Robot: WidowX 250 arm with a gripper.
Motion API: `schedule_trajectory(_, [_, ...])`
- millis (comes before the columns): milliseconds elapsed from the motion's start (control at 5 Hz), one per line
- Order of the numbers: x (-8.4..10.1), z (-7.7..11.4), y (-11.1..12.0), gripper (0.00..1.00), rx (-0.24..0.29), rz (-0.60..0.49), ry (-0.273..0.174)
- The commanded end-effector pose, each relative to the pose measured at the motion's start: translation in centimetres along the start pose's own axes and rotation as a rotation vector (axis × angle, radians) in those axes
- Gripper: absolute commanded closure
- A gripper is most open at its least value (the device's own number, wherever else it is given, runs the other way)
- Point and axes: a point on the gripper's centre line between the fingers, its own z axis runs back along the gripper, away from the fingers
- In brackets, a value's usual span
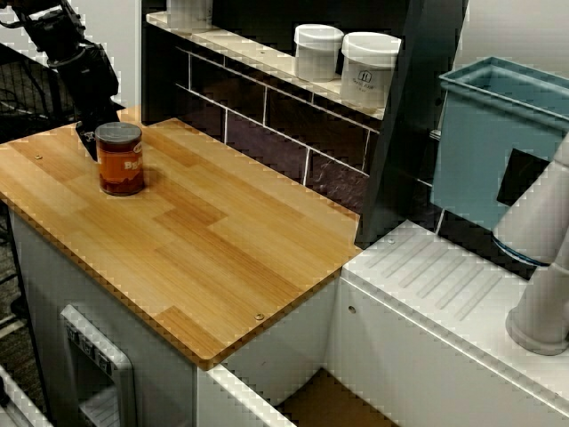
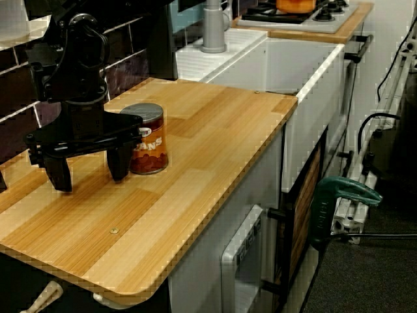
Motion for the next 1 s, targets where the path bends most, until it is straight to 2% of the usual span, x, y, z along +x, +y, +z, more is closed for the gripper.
schedule_trajectory(0, [1.9,1.4,-3.2,0.0,0.011,-0.027,-0.014])
schedule_trajectory(200, [3.2,1.0,-4.9,0.0,0.02,-0.019,-0.028])
schedule_trajectory(800, [5.9,0.4,-9.8,0.0,-0.002,-0.032,-0.038])
